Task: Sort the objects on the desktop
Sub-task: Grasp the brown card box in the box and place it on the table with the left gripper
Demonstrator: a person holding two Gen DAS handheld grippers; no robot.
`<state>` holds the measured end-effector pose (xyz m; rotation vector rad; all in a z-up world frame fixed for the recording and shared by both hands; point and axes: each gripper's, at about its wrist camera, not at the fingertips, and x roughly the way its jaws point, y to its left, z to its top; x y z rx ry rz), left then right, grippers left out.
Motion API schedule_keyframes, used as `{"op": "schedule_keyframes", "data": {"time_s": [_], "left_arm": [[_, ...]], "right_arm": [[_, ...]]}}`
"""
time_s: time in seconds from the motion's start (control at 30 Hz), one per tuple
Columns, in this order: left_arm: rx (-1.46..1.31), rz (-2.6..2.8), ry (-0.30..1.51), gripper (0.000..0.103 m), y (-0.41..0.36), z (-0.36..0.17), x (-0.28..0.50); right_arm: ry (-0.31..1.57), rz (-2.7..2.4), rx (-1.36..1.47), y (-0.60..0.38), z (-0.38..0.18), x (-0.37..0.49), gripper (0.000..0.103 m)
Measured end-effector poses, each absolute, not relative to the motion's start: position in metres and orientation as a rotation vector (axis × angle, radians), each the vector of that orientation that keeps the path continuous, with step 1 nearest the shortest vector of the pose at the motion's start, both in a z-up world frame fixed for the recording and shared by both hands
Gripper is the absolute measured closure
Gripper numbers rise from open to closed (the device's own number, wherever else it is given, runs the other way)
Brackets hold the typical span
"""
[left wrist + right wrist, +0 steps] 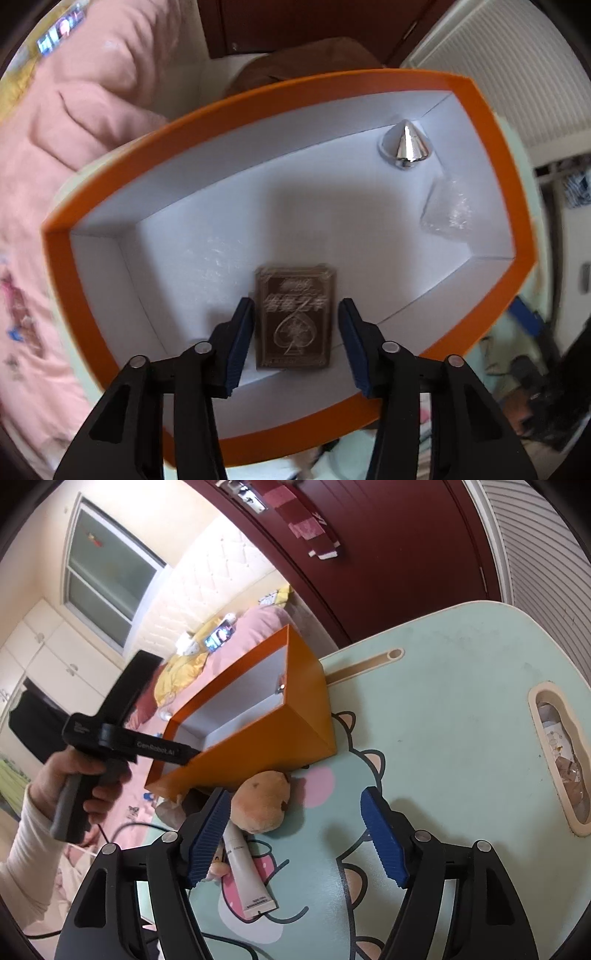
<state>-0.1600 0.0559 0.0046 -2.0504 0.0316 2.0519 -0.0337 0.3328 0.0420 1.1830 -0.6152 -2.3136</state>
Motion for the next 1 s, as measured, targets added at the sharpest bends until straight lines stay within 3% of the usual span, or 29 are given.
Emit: {"op": "schedule_keyframes", "data": {"time_s": [0.2,0.43,0.57,0.83,1.0], "left_arm": [[-1.996,2.094,-0.109,0.06,0.039,0.012,-0.159],[-1.694,2.213,-0.246,0.06,0.018,0.096,-0.13],[-1.59,2.217,-0.224,0.06,0.022,0.118,-0.091],[-1.537,2.162,-0.081,0.06,0.039,0.067,-0.006],[-1.54,2.23,0.011,0.06,0.04,0.039,0.008]], "right_arm": [[-0.646,-2.297,1.181,0.337,0.042,-0.033,0.029],[-0.619,-2.311,1.182,0.333,0.043,-0.032,0.029],[-0.585,-2.321,1.18,0.33,0.043,-0.031,0.029],[-0.516,-2.361,1.165,0.322,0.042,-0.029,0.029],[-0.459,-2.381,1.138,0.316,0.043,-0.027,0.029]]}}
